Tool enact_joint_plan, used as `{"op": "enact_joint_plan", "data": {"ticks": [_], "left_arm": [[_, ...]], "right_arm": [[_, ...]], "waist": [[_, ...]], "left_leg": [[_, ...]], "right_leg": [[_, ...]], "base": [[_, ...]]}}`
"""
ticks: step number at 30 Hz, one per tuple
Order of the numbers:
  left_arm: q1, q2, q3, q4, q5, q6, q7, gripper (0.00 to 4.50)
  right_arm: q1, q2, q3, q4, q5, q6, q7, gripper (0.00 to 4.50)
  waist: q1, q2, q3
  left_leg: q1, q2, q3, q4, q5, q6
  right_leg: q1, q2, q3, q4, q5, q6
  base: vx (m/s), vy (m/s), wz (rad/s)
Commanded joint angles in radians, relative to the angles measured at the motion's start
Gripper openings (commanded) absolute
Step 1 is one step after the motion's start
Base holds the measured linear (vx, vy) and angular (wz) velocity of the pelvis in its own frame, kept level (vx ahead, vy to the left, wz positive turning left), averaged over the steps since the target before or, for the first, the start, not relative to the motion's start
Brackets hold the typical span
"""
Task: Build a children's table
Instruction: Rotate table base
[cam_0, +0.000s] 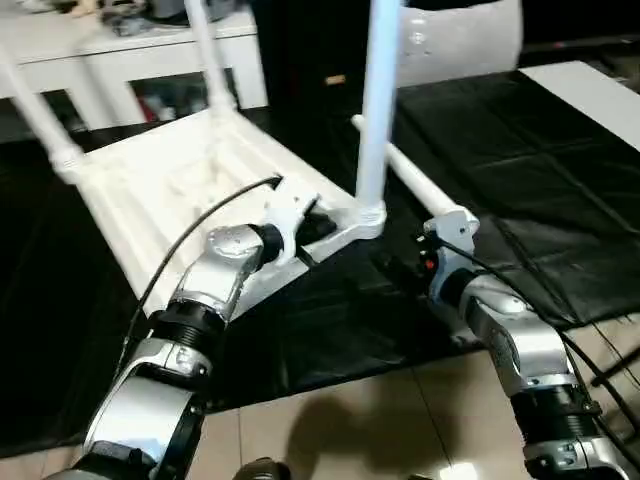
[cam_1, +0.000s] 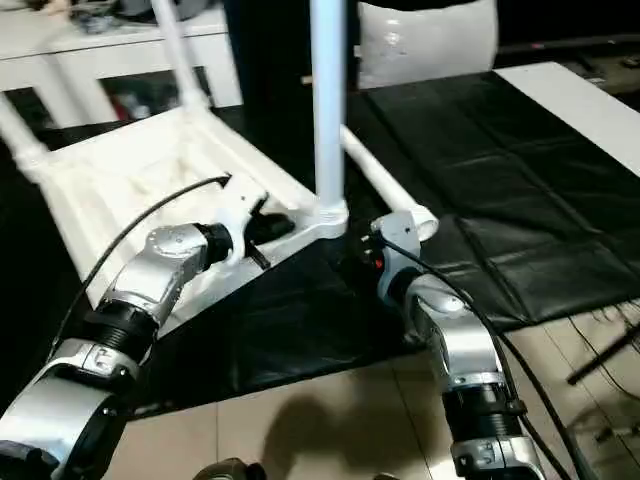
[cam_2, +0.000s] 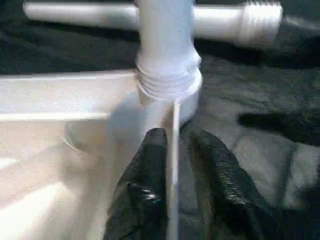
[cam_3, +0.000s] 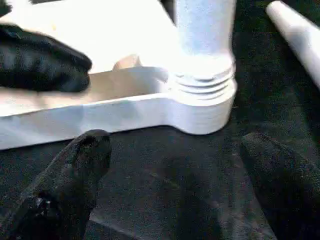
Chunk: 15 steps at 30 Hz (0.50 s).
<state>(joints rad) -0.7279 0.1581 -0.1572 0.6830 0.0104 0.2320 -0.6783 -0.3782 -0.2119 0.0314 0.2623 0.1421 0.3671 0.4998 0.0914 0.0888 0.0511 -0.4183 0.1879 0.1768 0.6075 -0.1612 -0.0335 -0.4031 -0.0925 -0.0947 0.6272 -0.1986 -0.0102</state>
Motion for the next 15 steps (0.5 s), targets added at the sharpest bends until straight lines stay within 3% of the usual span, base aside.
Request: {"op": "enact_joint_plan", "data": {"ticks": [1, 5, 10, 13, 14, 15], "left_arm": [[0.008, 0.005, -0.007, -0.008, 0.008, 0.006, -0.008, 1.32], [0.016, 0.015, 0.018, -0.045, -0.012, -0.008, -0.007, 1.49], [0.025, 0.111, 0.054, -0.120, 0.023, 0.024, 0.062, 1.60], [0.052, 0.239, 0.039, -0.186, 0.111, 0.094, 0.064, 1.60], [0.068, 0.312, 0.024, -0.217, 0.158, 0.137, 0.049, 1.60], [0.072, 0.334, 0.020, -0.225, 0.171, 0.150, 0.046, 1.60]], "right_arm": [[-0.005, -0.012, 0.001, -0.002, 0.007, 0.033, 0.014, 4.50], [0.002, -0.027, 0.002, -0.017, 0.018, 0.055, 0.039, 4.50], [-0.001, -0.039, 0.015, -0.031, 0.019, 0.028, 0.068, 4.50], [-0.028, -0.033, 0.030, 0.006, 0.002, 0.017, 0.063, 4.50], [-0.049, -0.027, 0.040, 0.042, -0.012, 0.019, 0.054, 4.50], [-0.056, -0.025, 0.043, 0.054, -0.017, 0.018, 0.050, 4.50]], "waist": [[-0.001, -0.011, -0.081], [-0.001, -0.013, -0.081], [-0.009, -0.003, -0.081], [-0.021, -0.001, -0.079], [-0.027, -0.007, -0.078], [-0.029, -0.002, -0.079]], "left_leg": [[0.032, 0.040, -0.017, -0.061, -0.148, 0.076], [0.032, 0.040, -0.018, -0.063, -0.173, 0.062], [0.030, 0.040, -0.022, -0.065, -0.192, 0.050], [0.036, 0.039, -0.021, -0.068, -0.215, 0.035], [0.034, 0.039, -0.022, -0.071, -0.219, 0.029], [0.035, 0.041, -0.025, -0.072, -0.220, 0.024]], "right_leg": [[0.054, -0.062, 0.049, -0.075, -0.080, -0.213], [0.055, -0.064, 0.048, -0.077, -0.087, -0.211], [0.055, -0.061, 0.046, -0.073, -0.090, -0.202], [0.050, -0.058, 0.047, -0.077, -0.131, -0.191], [0.050, -0.056, 0.046, -0.076, -0.136, -0.194], [0.050, -0.058, 0.046, -0.070, -0.136, -0.197]], "base": [[0.000, 0.000, 0.00], [0.000, 0.000, 0.00], [0.000, 0.000, 0.00], [0.000, 0.000, 0.00], [0.000, 0.000, 0.00], [0.000, 0.000, 0.00]]}}
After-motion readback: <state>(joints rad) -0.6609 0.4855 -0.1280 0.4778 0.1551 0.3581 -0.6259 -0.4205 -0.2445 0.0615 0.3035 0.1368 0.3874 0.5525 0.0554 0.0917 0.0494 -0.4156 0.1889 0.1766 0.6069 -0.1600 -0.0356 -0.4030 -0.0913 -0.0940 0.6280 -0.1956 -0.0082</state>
